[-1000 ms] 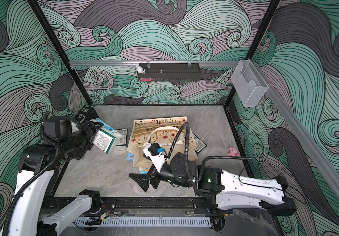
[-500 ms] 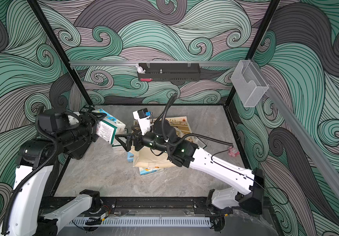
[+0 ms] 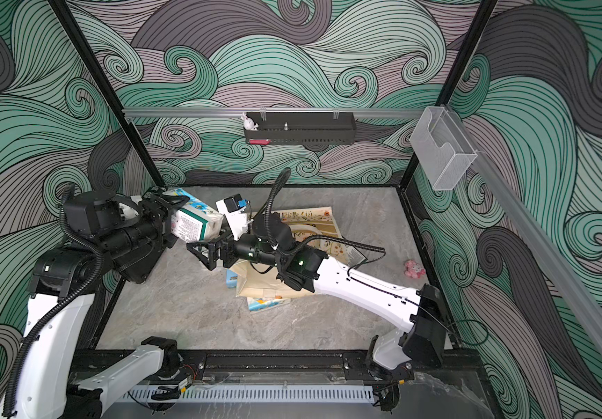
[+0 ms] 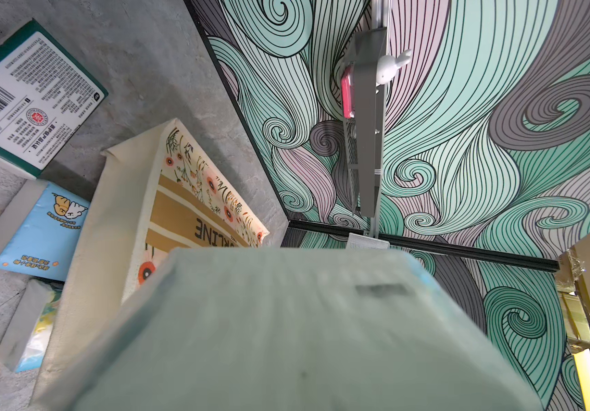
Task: Put tissues into the canvas bag
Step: Pick up the pack of facial tissues from the center of the board, then adjust the canvas bag at the center of the board.
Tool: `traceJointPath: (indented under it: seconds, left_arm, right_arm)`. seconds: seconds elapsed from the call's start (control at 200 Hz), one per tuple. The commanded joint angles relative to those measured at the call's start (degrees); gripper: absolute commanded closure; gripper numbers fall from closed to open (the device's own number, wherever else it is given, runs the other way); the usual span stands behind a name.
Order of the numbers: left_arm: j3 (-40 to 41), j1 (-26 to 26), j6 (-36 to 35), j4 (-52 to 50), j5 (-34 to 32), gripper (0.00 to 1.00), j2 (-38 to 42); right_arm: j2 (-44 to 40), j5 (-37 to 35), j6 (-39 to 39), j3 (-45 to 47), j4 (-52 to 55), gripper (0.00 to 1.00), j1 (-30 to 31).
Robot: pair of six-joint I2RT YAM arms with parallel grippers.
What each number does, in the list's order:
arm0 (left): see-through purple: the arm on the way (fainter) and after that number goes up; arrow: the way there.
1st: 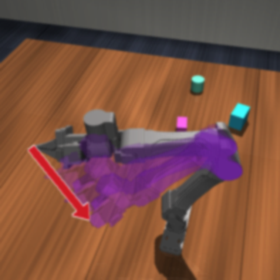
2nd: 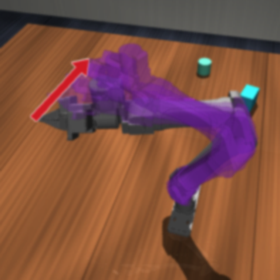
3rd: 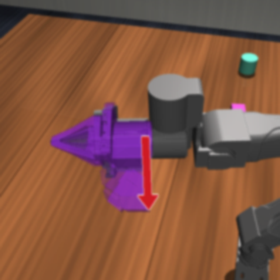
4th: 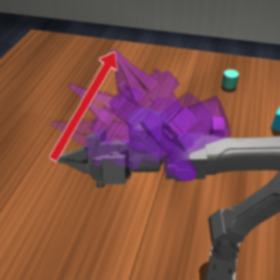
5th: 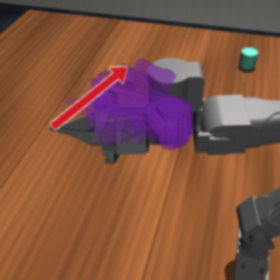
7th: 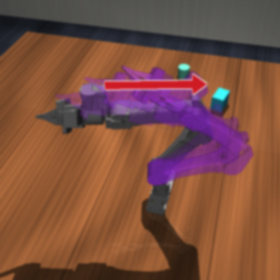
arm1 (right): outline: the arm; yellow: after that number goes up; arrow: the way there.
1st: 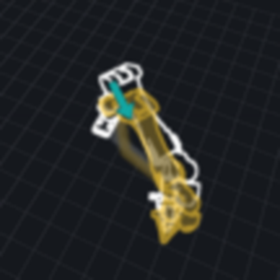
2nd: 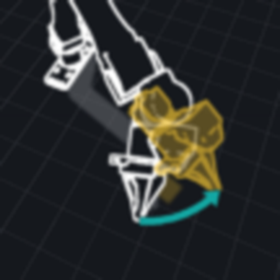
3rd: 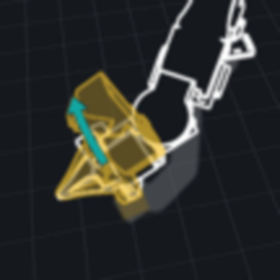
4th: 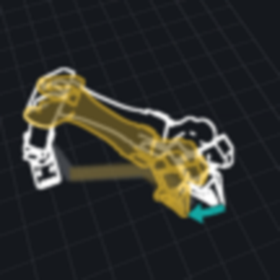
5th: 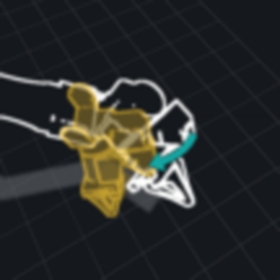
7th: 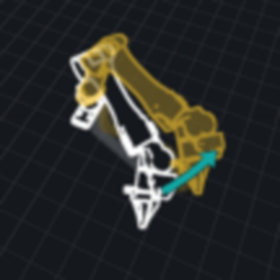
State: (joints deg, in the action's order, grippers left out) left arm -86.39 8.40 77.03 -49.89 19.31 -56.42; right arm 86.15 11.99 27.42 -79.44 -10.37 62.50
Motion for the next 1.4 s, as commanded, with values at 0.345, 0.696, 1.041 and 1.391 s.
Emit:
traceJointPath:
  seconds: [0.345,0.696,1.041,1.391]
  left_arm:
    - [2.14,0.25,1.44,2.65,0.99,0.25,1.37]
    - [4.12,0.24,0.80,3.77,-0.42,0.01,2.68]
    - [-0.54,0.25,-33.59,10.62,-8.74,0.04,7.41]
    - [-1.13,15.93,-70.20,12.27,8.15,0.14,-8.22]
  right_arm:
    - [2.69,-2.47,-2.50,0.56,-13.09,0.24,0.55]
    - [0.81,-1.09,-4.10,3.13,-14.60,0.45,0.52]
    - [-20.40,-12.02,-19.09,9.39,16.46,0.46,-1.79]
    - [-56.09,-23.53,-25.79,18.17,54.97,0.44,-1.68]
